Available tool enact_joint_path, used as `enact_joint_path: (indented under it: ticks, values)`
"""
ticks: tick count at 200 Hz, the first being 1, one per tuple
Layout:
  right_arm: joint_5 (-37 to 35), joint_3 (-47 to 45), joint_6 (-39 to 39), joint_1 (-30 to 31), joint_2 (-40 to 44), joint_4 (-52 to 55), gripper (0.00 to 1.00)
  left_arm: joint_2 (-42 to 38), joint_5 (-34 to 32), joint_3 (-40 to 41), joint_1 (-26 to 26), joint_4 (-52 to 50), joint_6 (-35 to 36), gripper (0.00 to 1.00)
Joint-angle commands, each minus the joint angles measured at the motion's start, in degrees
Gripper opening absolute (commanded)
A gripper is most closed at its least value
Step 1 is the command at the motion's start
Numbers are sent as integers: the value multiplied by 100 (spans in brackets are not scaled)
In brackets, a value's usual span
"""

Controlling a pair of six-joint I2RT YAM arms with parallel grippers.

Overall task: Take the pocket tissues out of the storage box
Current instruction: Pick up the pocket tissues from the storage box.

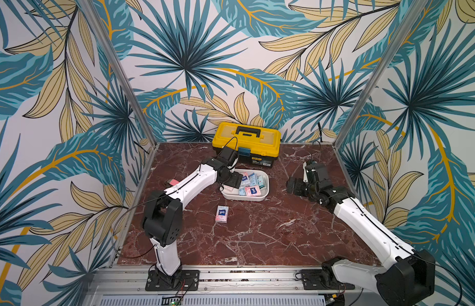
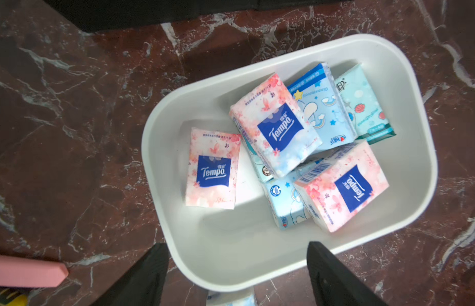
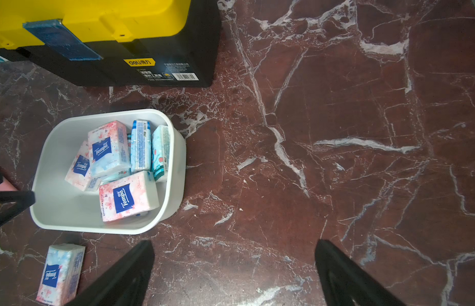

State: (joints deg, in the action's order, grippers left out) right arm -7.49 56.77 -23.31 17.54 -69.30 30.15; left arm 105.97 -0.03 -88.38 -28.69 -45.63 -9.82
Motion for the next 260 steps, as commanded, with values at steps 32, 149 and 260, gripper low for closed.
enact_joint_path:
  ticks: [32, 149, 260]
  values:
    - [-65, 5, 45, -14, 145, 123, 99, 903, -253, -957, 19, -629, 683, 80]
    - [-101, 88, 94, -14, 41, 123, 99, 2054, -871, -1744, 46, -720, 1066, 78]
    - [-37, 228, 68, -14, -181, 105, 99, 2273, -698, -1958, 50, -886, 960, 61]
